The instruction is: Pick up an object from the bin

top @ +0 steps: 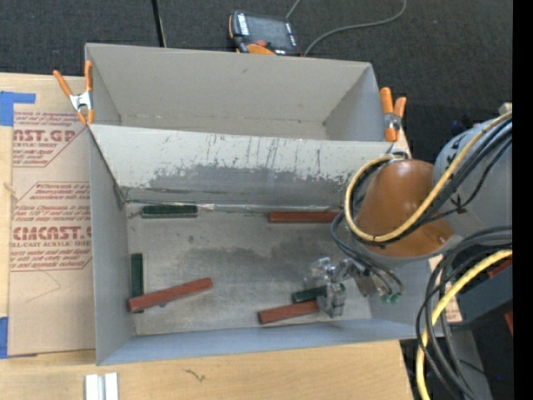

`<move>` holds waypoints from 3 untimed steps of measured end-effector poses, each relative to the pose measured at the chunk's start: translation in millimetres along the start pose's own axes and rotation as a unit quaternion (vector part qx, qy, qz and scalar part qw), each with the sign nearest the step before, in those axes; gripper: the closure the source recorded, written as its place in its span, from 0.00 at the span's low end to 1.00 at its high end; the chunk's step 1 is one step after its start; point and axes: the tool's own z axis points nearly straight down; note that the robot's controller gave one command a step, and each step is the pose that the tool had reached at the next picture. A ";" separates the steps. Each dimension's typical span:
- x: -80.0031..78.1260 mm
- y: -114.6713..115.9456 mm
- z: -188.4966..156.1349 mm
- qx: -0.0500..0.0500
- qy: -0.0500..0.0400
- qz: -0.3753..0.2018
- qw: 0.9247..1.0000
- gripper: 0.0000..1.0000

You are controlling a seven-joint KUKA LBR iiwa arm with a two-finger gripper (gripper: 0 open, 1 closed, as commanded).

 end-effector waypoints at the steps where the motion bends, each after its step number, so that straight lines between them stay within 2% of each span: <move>1: -1.0 0.1 1.6 0.000 -0.003 0.000 1.000 0.00; 2: -0.2 0.2 0.0 0.000 0.000 0.000 1.000 1.00; 3: -0.9 0.1 1.7 0.000 -0.003 0.000 1.000 0.00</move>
Offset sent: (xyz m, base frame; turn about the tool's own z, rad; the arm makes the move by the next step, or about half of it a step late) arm 0.0000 0.0000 0.0000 0.0000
